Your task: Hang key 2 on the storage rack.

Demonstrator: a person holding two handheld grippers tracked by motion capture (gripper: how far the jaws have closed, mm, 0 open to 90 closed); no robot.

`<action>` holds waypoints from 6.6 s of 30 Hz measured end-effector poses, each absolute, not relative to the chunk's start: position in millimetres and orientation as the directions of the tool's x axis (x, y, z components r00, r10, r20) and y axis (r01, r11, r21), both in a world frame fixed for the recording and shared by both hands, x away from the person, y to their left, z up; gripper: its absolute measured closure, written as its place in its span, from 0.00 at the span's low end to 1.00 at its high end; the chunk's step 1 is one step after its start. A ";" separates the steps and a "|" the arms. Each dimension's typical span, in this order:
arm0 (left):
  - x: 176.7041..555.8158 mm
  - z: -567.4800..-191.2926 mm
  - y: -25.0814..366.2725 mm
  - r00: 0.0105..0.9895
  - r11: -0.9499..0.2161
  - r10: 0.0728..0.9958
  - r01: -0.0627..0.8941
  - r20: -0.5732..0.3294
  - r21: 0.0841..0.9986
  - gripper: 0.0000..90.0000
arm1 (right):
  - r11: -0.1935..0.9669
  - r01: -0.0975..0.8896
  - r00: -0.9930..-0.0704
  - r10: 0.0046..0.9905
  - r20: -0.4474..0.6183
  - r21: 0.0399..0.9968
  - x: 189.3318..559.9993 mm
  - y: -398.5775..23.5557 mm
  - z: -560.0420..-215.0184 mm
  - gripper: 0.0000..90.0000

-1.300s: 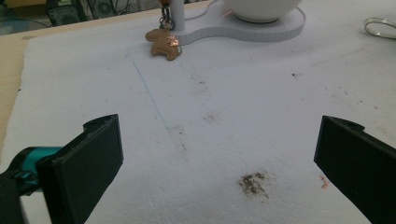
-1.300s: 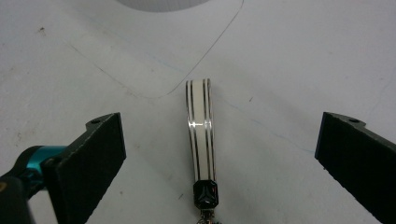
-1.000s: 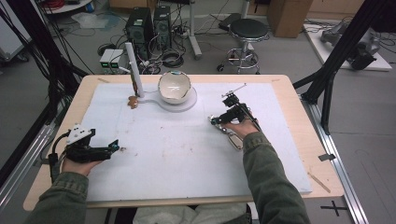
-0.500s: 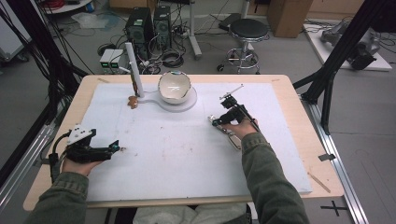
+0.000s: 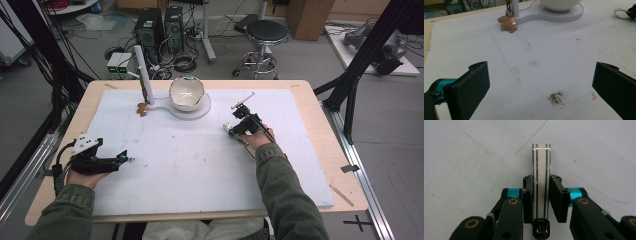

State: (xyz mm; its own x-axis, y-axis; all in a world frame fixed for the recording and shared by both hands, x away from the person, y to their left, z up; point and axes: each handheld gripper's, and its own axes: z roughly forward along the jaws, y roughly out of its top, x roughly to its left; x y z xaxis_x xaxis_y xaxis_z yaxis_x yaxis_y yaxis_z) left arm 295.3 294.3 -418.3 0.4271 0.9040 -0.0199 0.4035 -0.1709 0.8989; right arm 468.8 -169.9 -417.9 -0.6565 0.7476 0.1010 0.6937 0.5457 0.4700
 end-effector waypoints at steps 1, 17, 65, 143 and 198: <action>295.4 -418.4 294.3 0.428 -0.172 0.904 0.404 -0.019 0.899 0.02 | 0.545 0.694 -0.656 0.748 0.101 0.470 468.6 -170.1 -417.7 0.82; 296.1 -418.9 293.7 0.432 -0.175 0.902 0.407 -0.020 0.897 0.02 | 0.492 0.679 -0.642 0.757 0.117 0.545 464.5 -184.2 -399.3 0.83; 301.2 -420.9 289.5 0.459 -0.177 0.888 0.408 -0.033 0.896 0.02 | 0.296 0.513 -0.739 0.631 0.238 0.806 453.5 -144.0 -268.4 0.83; 308.7 -423.8 288.0 0.511 -0.172 0.857 0.414 -0.071 0.894 0.02 | 0.366 0.459 -0.841 0.473 0.263 0.810 556.2 82.1 -195.8 0.83; 311.3 -424.0 285.6 0.528 -0.185 0.846 0.408 -0.066 0.894 0.02 | 0.321 0.267 -0.883 0.460 0.097 0.909 552.1 101.8 -225.5 0.51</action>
State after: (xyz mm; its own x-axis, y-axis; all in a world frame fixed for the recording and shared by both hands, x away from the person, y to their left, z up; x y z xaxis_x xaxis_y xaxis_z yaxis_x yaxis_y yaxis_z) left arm 311.3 285.6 -424.0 0.5285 0.8464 -0.0657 0.4076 -0.1851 0.8942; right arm 552.1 101.8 -225.5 -0.8826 0.4601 0.0966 0.2669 0.3212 0.9086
